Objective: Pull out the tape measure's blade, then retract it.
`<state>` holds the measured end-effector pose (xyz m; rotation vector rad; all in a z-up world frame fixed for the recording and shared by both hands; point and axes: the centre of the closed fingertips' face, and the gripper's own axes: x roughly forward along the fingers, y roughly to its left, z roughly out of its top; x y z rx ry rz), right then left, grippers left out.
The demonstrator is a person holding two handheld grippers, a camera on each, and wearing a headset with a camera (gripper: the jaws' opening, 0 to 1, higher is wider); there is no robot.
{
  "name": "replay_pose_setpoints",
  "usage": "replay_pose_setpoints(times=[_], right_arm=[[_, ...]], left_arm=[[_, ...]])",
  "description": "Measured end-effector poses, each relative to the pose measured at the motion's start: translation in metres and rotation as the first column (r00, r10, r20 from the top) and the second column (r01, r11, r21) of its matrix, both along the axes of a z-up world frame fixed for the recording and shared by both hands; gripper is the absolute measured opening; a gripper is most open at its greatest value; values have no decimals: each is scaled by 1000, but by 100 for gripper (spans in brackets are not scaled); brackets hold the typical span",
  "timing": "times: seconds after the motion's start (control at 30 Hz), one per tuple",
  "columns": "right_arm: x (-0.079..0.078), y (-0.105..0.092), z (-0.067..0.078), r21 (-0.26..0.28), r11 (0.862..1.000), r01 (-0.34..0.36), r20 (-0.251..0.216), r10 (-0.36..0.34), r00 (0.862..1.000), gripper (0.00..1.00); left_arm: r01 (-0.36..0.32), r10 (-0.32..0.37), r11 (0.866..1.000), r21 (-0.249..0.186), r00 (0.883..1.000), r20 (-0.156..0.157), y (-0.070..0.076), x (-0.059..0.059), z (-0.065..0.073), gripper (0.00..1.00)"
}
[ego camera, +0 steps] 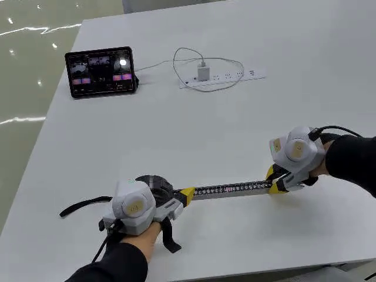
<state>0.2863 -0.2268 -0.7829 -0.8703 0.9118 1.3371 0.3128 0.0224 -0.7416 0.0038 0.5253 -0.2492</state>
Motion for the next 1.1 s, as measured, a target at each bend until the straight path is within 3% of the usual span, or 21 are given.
replay_pose_setpoints(times=[0.2, 0.4, 0.7, 0.8, 0.87, 0.97, 1.1], right_arm=[[-1, 0, 0, -12, 1000, -7, 4, 7, 1000, 13], [0, 1, 1, -18, 999, 51, -21, -51, 998, 11], [1, 0, 0, -38, 999, 37, -26, -38, 999, 10], [1, 1, 0, -43, 998, 39, -29, -41, 999, 10], [1, 1, 1, -43, 998, 46, -34, -48, 998, 10], [0, 1, 1, -42, 997, 61, -40, -63, 997, 10], [0, 1, 1, -41, 998, 49, -38, -50, 998, 10]], left_arm=[[-34, 34, 999, -5, 999, 10, 10, 4, 2, 87], [-37, 37, 999, -5, 999, 1, 12, 3, 0, 76], [-64, 64, 998, -5, 998, -16, 18, 1, -1, 63], [-60, 60, 998, -8, 998, -20, 18, 1, -1, 63], [-46, 45, 999, -3, 998, -46, 17, 1, -3, 62], [-36, 37, 999, 11, 998, -60, 17, 3, -3, 61], [-25, 27, 999, 22, 998, -53, 18, 2, -4, 60]])
